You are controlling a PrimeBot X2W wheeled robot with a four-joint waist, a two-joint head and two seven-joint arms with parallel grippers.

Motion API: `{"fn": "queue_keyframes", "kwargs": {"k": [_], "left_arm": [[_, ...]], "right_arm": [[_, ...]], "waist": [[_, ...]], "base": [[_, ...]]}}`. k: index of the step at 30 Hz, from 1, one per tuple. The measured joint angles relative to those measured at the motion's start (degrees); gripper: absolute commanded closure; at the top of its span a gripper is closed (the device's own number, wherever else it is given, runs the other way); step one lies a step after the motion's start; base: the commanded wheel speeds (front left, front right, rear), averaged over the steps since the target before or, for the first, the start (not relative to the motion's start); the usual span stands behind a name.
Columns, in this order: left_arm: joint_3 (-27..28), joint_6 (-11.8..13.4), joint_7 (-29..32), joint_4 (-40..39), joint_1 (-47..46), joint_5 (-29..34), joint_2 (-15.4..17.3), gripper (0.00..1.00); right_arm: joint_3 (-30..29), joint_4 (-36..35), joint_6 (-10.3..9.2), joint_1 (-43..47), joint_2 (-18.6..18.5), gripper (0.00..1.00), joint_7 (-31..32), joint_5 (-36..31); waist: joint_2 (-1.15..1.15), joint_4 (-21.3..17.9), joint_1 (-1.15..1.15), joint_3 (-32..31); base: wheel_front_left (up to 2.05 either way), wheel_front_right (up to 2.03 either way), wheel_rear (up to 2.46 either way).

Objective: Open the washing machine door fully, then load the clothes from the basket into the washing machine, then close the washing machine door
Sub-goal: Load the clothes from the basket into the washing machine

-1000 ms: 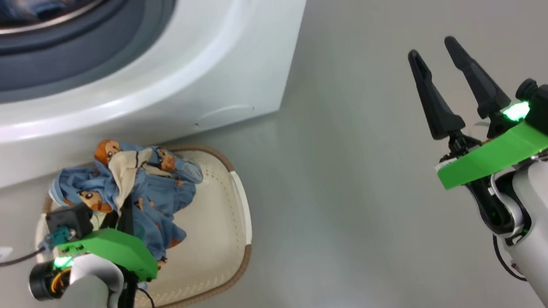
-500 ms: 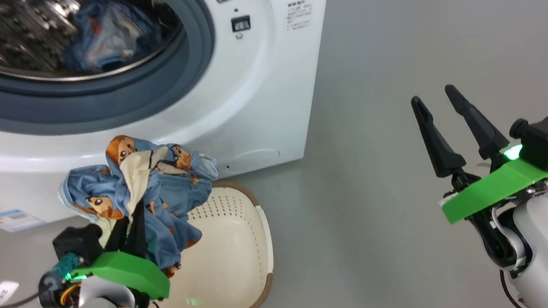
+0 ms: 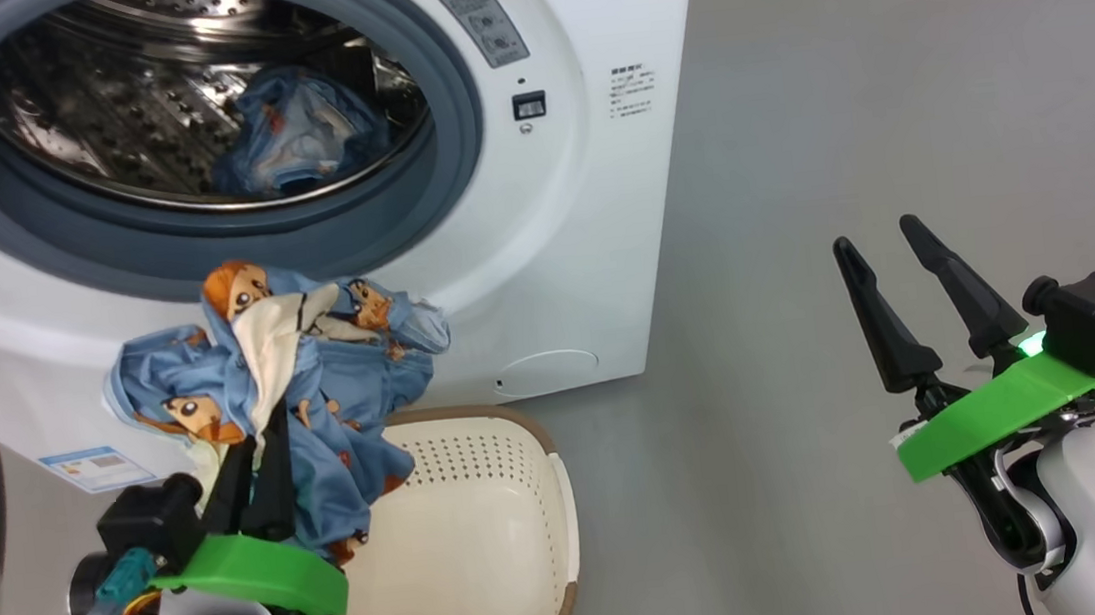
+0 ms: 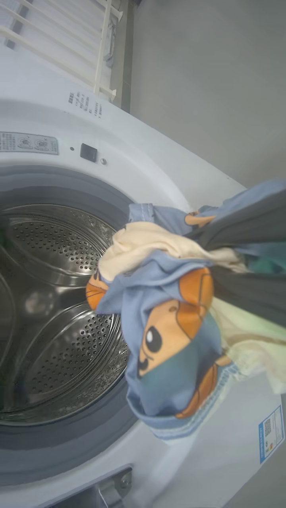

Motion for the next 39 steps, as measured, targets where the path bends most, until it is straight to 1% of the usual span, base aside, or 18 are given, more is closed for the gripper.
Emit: {"fn": "queue_keyframes", "kwargs": {"k": [12,17,22,26,29,33,34,39], "left_arm": [[0.35,2.79,0.9,-12.38,4.54,-0.01,0.42,1.0],[0.11,3.81,2.2,-15.62,5.71,-0.01,0.62,1.0],[0.03,4.32,2.89,-17.46,5.83,-0.02,0.97,1.0],[0.05,4.31,3.43,-17.59,5.66,-0.21,1.25,1.0],[0.08,4.22,3.72,-16.81,3.85,-0.27,1.58,1.0],[0.47,4.09,3.72,-13.56,-3.14,-0.34,1.88,1.0],[0.65,3.66,3.71,-12.69,-4.48,-0.41,1.88,1.0],[1.32,3.13,3.67,-7.42,-11.11,-0.8,1.96,1.0]], "right_arm": [[-0.48,-0.22,0.0,1.05,-0.54,0.0,0.0,0.23],[-0.48,-0.3,0.0,1.05,-0.55,0.0,0.0,0.24],[-0.44,-0.35,0.0,1.05,-0.64,0.0,0.0,0.24],[-0.43,-0.6,0.0,1.05,-0.92,0.0,0.0,0.24],[-0.37,-0.73,0.0,1.03,-1.18,0.0,0.0,0.25],[-0.03,-1.23,0.0,0.8,-1.54,0.0,0.0,0.25],[0.08,-1.26,0.0,0.78,-1.58,0.0,0.0,0.25],[0.22,-1.67,0.0,-0.02,-1.77,0.0,0.0,0.25]], "waist": [[0.0,1.67,0.0,-1.37],[0.0,1.69,0.0,-1.36],[0.0,1.53,0.01,-1.26],[0.0,1.52,0.0,-0.78],[0.0,1.64,0.0,-0.09],[0.0,1.41,0.01,1.66],[0.0,1.3,0.01,2.07],[0.0,0.39,0.01,4.43]], "base": [[0.0,0.0,0.0],[0.0,0.0,0.0],[0.0,0.0,0.0],[0.0,0.0,0.0],[0.0,0.0,0.0],[0.0,0.0,0.0],[0.0,0.0,0.0],[0.0,0.0,0.0]]}}
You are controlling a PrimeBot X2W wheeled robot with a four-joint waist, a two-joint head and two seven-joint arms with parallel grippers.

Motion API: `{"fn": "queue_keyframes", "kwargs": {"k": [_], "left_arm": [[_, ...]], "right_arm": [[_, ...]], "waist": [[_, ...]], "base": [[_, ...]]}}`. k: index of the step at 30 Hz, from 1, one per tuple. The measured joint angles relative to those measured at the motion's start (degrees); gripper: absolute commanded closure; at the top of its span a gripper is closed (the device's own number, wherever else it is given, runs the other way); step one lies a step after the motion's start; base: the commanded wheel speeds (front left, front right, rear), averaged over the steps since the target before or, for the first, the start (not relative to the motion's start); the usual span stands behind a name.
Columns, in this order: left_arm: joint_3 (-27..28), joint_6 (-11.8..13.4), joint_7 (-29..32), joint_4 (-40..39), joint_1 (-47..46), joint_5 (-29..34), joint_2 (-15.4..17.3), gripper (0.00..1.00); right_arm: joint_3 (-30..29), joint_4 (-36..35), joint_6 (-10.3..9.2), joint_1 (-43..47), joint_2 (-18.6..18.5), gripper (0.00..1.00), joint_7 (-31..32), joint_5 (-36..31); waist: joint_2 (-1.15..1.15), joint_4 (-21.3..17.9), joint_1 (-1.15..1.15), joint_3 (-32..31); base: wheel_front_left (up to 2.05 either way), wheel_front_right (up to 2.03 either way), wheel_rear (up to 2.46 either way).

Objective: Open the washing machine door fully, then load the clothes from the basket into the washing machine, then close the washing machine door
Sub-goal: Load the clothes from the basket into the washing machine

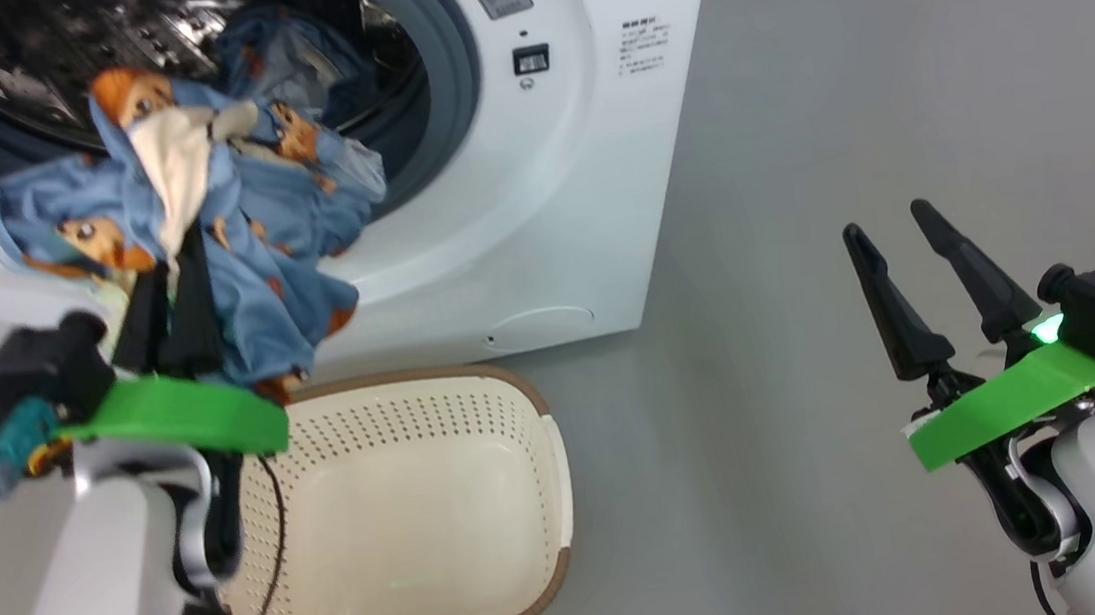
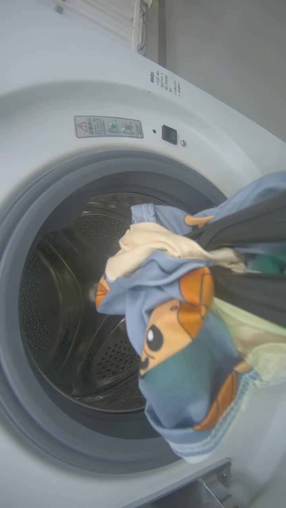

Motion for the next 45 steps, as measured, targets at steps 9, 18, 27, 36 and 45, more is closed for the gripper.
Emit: {"fn": "queue_keyframes", "kwargs": {"k": [9,18,27,36,45], "left_arm": [[0.64,-1.94,-0.48,12.95,-14.51,-0.49,0.19,1.0],[1.55,-3.39,-2.38,25.53,-31.07,0.09,2.12,1.0],[1.92,-3.45,-3.15,33.72,-43.79,0.79,3.94,1.0],[1.78,-3.36,-3.66,38.45,-51.65,2.89,6.7,1.0],[1.56,-2.43,-4.1,41.46,-58.24,4.57,10.04,0.0]], "right_arm": [[-0.41,-1.53,0.0,-2.76,-0.3,0.0,-0.01,-0.01],[-0.92,-3.68,0.0,-5.91,0.03,0.0,-0.01,-0.1],[-0.65,-5.31,0.0,-8.74,1.04,0.0,-0.01,-0.38],[-0.58,-5.87,0.0,-8.91,2.36,0.0,-0.01,-0.56],[-0.14,-5.89,0.0,-8.98,3.75,0.0,-0.01,-0.8]], "waist": [[0.0,-2.1,0.0,5.79],[0.0,-4.81,0.01,14.17],[0.0,-7.52,0.01,21.76],[0.0,-10.83,0.01,26.47],[0.0,-14.55,0.0,28.5]], "base": [[0.0,0.0,0.0],[0.0,0.0,0.0],[0.0,0.0,0.0],[0.0,0.0,0.0],[0.0,0.0,0.0]]}}
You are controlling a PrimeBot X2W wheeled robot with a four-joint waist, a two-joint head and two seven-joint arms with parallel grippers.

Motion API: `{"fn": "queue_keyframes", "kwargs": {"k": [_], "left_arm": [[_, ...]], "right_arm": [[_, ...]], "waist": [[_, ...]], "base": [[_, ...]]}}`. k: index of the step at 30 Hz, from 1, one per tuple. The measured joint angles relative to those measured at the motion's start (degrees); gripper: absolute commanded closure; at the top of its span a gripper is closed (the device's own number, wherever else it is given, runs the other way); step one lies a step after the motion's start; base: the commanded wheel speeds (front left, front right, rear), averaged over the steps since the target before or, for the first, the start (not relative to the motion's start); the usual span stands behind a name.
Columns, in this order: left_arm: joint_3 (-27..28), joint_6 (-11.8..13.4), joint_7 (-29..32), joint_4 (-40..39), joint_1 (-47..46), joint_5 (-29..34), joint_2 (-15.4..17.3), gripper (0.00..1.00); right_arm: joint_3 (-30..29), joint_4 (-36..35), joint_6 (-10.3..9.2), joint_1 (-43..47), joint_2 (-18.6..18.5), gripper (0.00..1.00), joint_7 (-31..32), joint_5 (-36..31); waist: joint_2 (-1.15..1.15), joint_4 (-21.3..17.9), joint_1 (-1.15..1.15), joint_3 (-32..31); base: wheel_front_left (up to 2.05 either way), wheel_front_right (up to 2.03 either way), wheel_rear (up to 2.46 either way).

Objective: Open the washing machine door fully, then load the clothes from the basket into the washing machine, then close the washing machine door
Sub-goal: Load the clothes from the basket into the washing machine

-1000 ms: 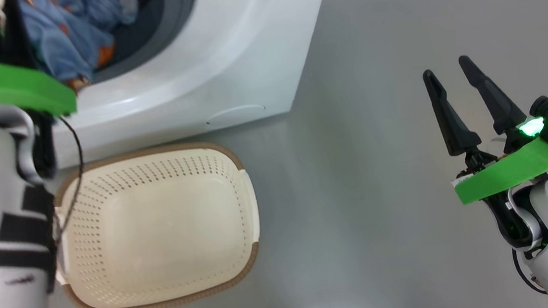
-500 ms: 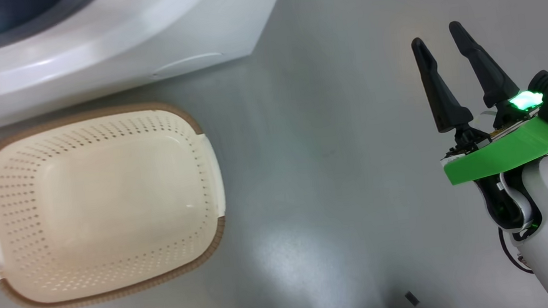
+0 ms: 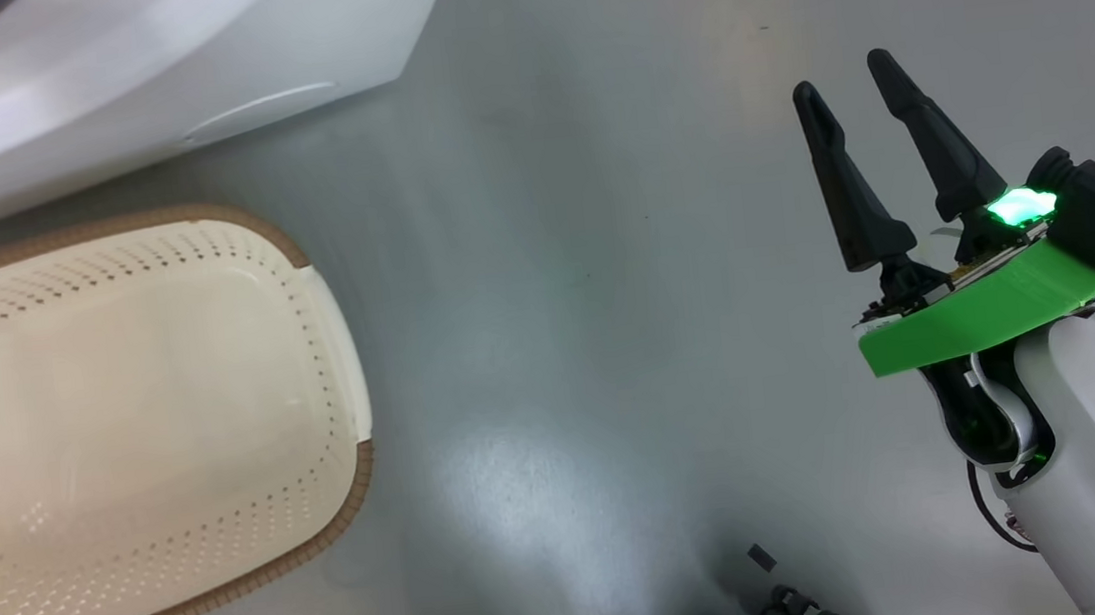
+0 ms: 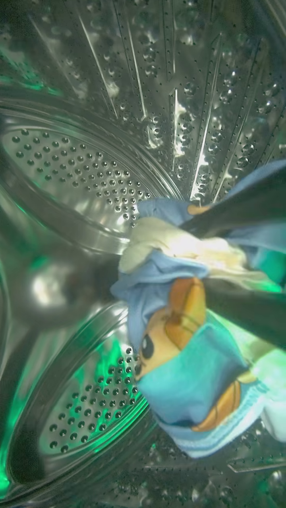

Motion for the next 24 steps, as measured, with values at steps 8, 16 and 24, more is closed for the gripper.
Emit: {"fn": "queue_keyframes", "kwargs": {"k": [8,16,24], "left_arm": [[-1.1,-0.09,6.45,7.2,-2.22,-0.01,-0.3,0.0],[-1.62,-1.02,7.12,9.73,1.16,-1.07,-2.42,0.0],[-2.55,-1.3,0.97,9.67,7.5,-1.45,-5.42,0.0]], "right_arm": [[0.31,0.46,0.0,-0.97,0.62,0.0,0.0,-0.02],[0.57,1.11,0.0,-0.97,0.48,0.0,0.0,-0.01],[1.49,1.8,0.0,-0.98,-0.13,0.0,0.0,-0.01]], "waist": [[0.0,-0.49,-0.01,-1.37],[0.0,0.65,-0.01,-3.55],[0.0,2.26,-0.01,-7.04]], "base": [[0.0,0.0,0.0],[0.0,0.0,0.0],[0.0,0.0,0.0]]}}
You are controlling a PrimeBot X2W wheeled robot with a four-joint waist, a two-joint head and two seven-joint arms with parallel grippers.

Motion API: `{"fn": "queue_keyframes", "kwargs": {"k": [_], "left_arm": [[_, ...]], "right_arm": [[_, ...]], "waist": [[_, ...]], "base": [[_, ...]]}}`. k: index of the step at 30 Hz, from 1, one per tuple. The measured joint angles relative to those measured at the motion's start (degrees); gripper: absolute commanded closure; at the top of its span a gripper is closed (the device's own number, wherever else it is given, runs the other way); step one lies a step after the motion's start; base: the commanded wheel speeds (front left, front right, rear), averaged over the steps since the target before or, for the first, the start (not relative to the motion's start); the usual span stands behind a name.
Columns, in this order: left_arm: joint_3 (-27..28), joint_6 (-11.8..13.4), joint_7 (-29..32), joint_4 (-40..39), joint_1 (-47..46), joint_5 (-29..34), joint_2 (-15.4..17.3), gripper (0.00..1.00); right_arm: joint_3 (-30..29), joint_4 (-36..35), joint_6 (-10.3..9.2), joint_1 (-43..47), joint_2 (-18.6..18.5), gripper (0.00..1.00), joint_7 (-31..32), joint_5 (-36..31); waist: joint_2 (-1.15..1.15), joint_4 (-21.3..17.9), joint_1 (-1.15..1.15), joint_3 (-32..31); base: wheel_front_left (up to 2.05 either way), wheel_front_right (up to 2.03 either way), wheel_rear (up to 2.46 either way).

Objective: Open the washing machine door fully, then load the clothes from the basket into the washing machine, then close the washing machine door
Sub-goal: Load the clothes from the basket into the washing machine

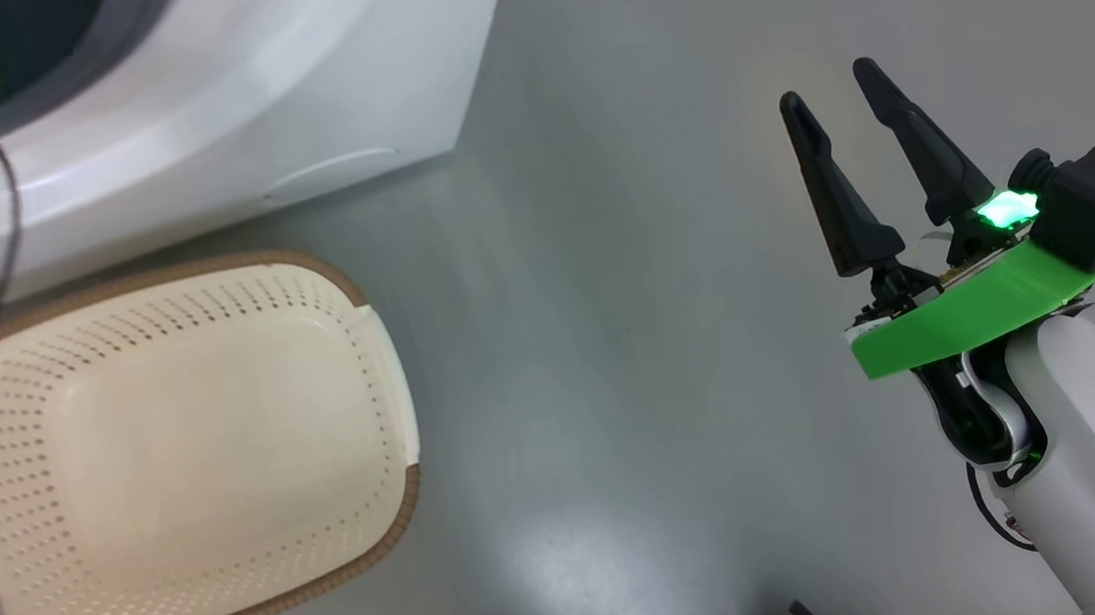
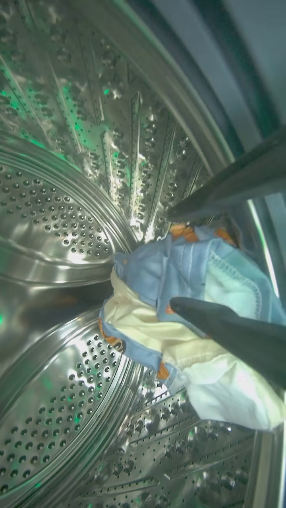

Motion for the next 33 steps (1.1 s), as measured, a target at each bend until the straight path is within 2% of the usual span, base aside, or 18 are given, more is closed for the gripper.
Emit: {"fn": "queue_keyframes", "kwargs": {"k": [8,33], "left_arm": [[0.68,-0.8,-0.71,-3.32,7.64,-0.97,-1.45,0.0],[5.27,-0.73,-0.96,-32.53,41.91,0.67,-5.79,0.0]], "right_arm": [[0.58,1.21,0.0,0.1,-0.68,0.0,0.0,0.02],[-0.93,3.67,0.0,6.55,-1.26,0.0,0.0,0.55]], "waist": [[0.0,1.67,0.0,-4.47],[0.0,10.26,0.0,-19.31]], "base": [[0.0,0.0,0.0],[0.0,0.0,0.0]]}}
